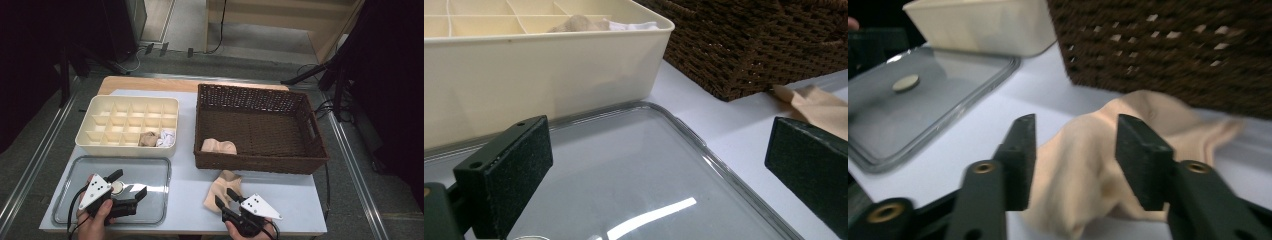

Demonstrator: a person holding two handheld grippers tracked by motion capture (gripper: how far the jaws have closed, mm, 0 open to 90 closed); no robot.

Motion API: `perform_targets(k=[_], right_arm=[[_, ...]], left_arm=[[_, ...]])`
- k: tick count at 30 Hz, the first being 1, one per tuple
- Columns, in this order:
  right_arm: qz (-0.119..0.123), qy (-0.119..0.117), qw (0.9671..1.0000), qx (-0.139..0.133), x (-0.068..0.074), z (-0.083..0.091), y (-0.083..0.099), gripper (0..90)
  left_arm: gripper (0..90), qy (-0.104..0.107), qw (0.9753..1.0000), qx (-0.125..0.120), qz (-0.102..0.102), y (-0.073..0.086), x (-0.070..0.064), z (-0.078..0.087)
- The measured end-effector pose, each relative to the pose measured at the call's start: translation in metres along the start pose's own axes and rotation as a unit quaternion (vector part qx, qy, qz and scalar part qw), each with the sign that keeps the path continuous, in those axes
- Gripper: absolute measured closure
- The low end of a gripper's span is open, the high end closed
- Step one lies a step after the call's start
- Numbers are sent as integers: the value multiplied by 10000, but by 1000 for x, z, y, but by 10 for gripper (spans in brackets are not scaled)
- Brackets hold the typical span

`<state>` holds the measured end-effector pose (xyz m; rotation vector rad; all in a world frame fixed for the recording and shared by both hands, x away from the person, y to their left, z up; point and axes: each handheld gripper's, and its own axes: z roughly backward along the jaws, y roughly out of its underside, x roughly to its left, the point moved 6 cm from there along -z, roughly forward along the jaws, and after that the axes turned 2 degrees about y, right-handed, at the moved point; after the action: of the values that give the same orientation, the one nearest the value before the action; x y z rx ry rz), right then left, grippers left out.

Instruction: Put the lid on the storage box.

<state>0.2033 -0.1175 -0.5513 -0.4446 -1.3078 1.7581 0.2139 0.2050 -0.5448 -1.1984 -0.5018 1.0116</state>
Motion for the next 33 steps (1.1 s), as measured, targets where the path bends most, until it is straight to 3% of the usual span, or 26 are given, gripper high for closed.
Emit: perform_targets(k=[9, 16, 33], right_arm=[[-160, 287, 9988, -363, -19, 18, -17, 423], [-37, 617, 9969, -496, -33, 24, -35, 425], [191, 706, 9960, -505, -40, 6, -91, 430]], left_arm=[[0, 29, 10000, 3, -1, 0, -1, 0], [0, 32, 10000, 6, 15, 0, 0, -1], [0, 48, 10000, -17, 11, -1, 0, 0]])
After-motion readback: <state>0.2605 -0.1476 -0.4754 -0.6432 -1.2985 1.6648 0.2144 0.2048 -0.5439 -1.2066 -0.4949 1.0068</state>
